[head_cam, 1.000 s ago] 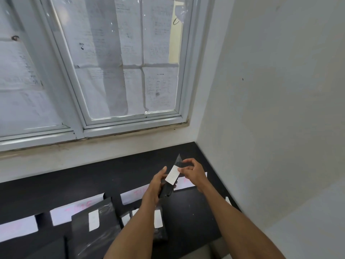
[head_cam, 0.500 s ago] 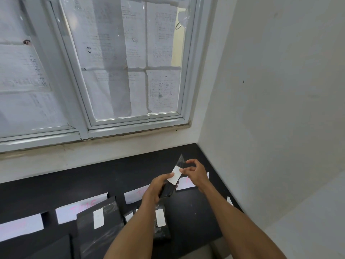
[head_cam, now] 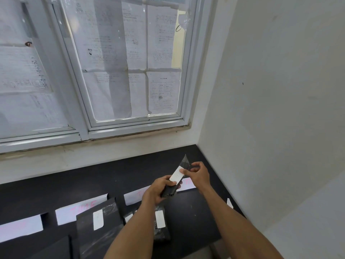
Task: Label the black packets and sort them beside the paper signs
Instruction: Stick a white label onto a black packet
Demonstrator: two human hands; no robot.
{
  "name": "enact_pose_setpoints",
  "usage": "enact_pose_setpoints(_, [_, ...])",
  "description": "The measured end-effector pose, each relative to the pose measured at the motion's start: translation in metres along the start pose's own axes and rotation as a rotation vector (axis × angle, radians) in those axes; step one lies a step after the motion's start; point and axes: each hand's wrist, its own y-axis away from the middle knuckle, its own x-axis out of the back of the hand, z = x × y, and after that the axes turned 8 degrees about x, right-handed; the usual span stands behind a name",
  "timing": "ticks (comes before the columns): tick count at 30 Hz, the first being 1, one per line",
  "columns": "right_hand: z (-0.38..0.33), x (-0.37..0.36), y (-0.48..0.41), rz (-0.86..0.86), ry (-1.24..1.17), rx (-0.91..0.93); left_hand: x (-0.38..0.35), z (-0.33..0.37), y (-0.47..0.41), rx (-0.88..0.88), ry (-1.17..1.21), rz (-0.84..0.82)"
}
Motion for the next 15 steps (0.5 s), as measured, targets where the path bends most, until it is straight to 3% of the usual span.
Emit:
enact_pose_setpoints(6, [0.0014, 0.001, 0.0038, -0.146, -0.413, -0.127, 0.0022, -0.0012, -0.0015, 0.021, 0.105, 0.028])
enact_pose_setpoints(15, [0.0012, -0.0046, 0.003, -0.156, -0.397, -0.193, 0.0048, 0.0036, -0.0023, -0.03, 0.037, 0.016])
